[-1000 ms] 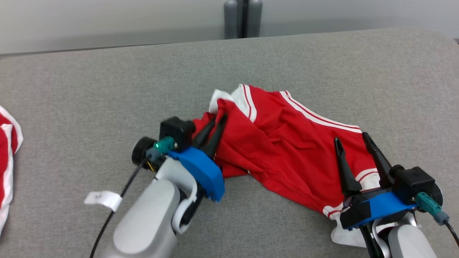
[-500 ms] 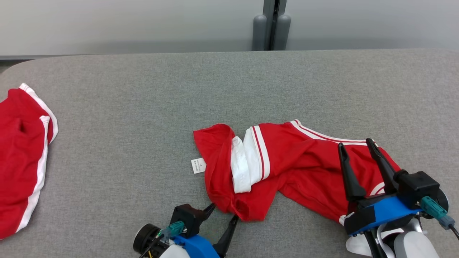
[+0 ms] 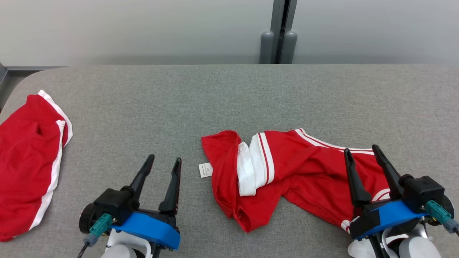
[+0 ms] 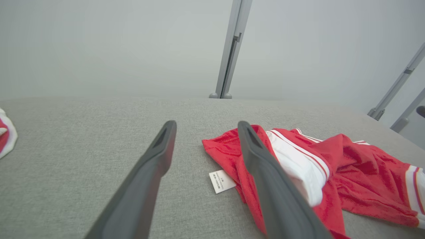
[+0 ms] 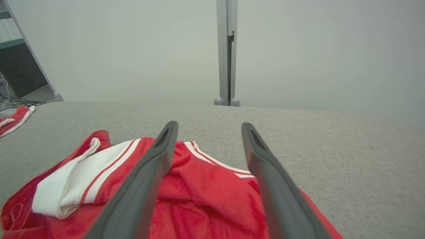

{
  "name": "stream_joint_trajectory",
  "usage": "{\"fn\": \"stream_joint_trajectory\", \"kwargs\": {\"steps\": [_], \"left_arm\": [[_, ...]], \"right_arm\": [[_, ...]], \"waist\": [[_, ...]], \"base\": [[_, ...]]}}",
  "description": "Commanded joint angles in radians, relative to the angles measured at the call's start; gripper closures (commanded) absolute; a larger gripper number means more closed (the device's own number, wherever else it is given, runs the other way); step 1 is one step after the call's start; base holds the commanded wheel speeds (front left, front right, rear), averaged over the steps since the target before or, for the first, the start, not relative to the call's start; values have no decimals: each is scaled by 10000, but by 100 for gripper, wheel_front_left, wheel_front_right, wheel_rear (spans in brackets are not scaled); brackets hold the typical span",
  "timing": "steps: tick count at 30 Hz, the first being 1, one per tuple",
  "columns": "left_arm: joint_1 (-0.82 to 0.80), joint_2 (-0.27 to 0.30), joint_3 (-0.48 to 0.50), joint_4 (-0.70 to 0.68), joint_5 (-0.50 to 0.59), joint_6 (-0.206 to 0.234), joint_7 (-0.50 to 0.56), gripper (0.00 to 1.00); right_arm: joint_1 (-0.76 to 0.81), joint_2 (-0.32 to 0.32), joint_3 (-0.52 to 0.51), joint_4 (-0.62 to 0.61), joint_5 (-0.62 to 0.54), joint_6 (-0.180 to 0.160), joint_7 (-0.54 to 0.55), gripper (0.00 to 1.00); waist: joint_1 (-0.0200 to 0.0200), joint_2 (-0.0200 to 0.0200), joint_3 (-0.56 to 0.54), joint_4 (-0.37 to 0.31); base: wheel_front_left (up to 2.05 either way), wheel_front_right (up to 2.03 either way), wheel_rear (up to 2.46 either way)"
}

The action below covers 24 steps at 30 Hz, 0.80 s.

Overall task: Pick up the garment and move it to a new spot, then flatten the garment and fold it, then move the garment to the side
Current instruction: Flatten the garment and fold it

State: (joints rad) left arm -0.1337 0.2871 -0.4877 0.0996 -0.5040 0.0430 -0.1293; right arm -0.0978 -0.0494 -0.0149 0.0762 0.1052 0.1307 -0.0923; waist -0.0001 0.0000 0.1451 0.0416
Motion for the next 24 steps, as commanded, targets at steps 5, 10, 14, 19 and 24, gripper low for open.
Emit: {"fn": "stream_joint_trajectory", "kwargs": {"steps": [5,10,14,19,24], "left_arm": [[-601,-88,709,967,322,67,-1247,0],[-675,-244,1559,1363,617,-56,-1366,0],[-364,-388,2132,1525,873,-225,-1366,0],[-102,-658,2537,1583,1097,-532,-1369,0],[-175,-910,2800,1452,1359,-714,-1370,0]], "right_arm": [[191,-20,-24,-15,57,1,88,0],[286,-20,27,-4,115,1,124,0],[430,-20,-2,80,113,1,250,0],[160,-19,235,185,-48,1,807,0],[-1108,-197,877,389,-56,1,2586,0]], "waist": [[1,0,-247,-84],[1,0,-375,-193],[1,0,-428,-269],[1,0,-359,-265],[1,0,-91,-134]], "base": [[0,0,0],[0,0,0],[0,0,0],[0,0,0],[0,0,0]]}}
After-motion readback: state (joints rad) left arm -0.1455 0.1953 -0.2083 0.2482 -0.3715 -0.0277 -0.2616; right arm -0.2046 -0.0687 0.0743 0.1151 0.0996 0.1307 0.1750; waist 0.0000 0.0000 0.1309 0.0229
